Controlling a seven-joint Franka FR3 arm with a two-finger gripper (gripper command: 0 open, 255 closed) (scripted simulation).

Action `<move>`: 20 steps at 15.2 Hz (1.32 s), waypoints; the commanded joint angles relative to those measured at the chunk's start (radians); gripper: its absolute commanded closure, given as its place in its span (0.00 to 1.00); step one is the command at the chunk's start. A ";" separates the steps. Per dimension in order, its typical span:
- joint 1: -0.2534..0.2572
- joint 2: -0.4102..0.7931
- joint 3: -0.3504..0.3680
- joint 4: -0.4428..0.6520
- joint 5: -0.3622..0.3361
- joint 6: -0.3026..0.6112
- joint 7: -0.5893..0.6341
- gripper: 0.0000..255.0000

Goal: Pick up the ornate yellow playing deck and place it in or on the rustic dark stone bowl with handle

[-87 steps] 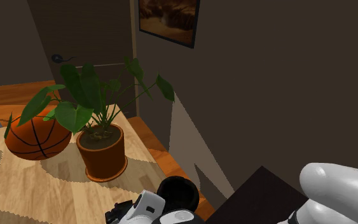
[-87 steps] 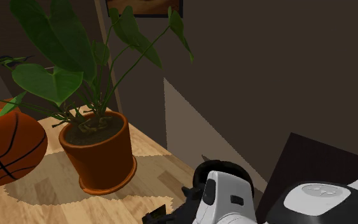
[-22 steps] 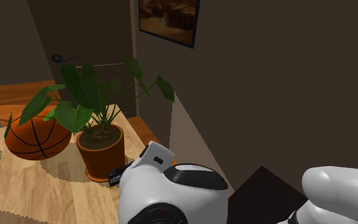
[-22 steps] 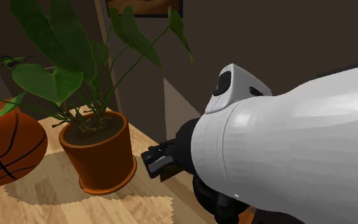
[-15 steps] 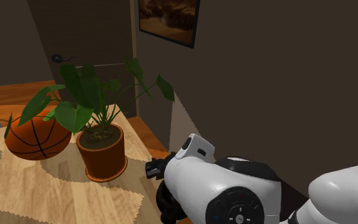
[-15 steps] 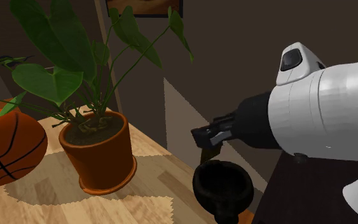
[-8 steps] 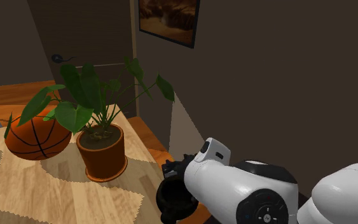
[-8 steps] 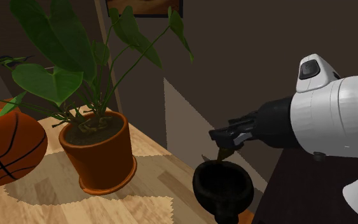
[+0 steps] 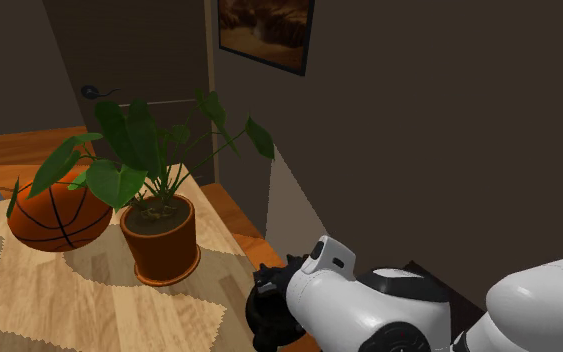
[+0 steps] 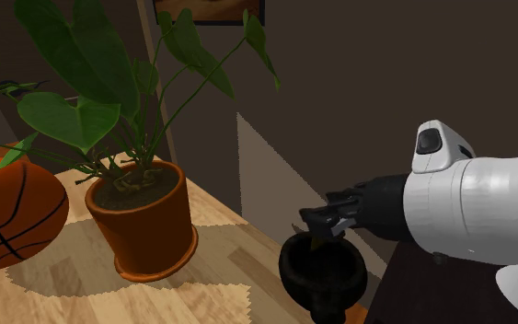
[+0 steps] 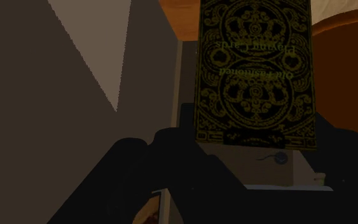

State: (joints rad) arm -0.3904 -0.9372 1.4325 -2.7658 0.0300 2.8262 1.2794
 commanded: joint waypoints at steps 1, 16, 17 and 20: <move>-0.020 0.000 0.035 -0.004 0.004 0.020 0.020 1.00; -0.085 -0.004 0.133 -0.007 0.014 0.076 0.069 0.00; -0.085 -0.004 0.133 -0.007 0.014 0.076 0.069 0.00; -0.085 -0.004 0.133 -0.007 0.014 0.076 0.069 0.00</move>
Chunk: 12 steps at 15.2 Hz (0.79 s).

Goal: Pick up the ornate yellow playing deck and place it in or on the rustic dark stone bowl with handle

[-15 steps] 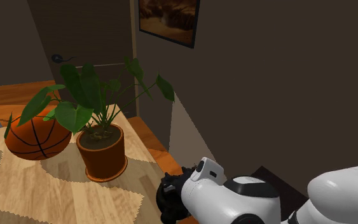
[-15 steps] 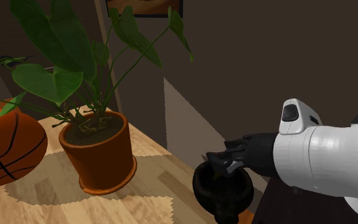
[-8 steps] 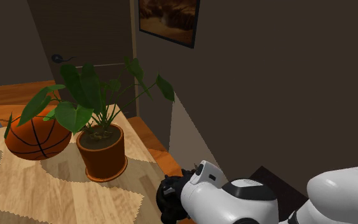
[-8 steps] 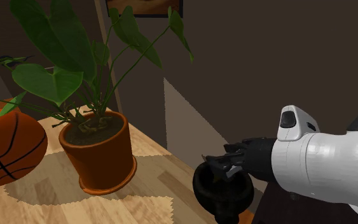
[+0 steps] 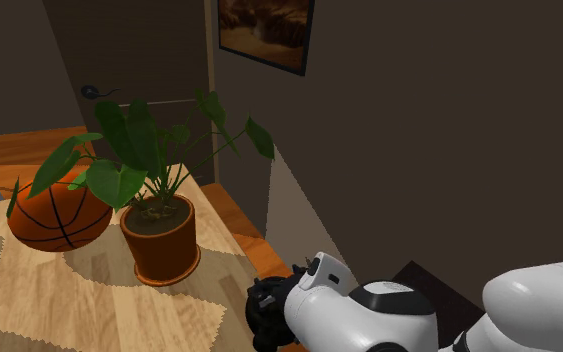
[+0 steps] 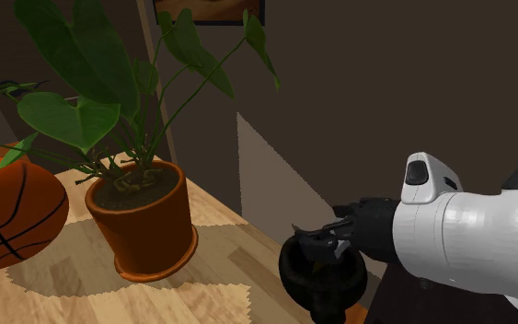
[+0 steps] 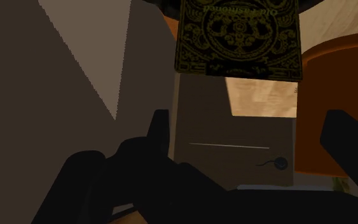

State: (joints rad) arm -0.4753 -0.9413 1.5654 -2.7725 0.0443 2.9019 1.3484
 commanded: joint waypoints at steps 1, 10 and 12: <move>0.060 -0.004 -0.035 -0.006 0.004 -0.043 -0.003 0.00; 0.218 -0.026 -0.125 -0.013 0.017 -0.166 -0.011 0.00; 0.218 -0.026 -0.125 -0.013 0.017 -0.166 -0.011 0.00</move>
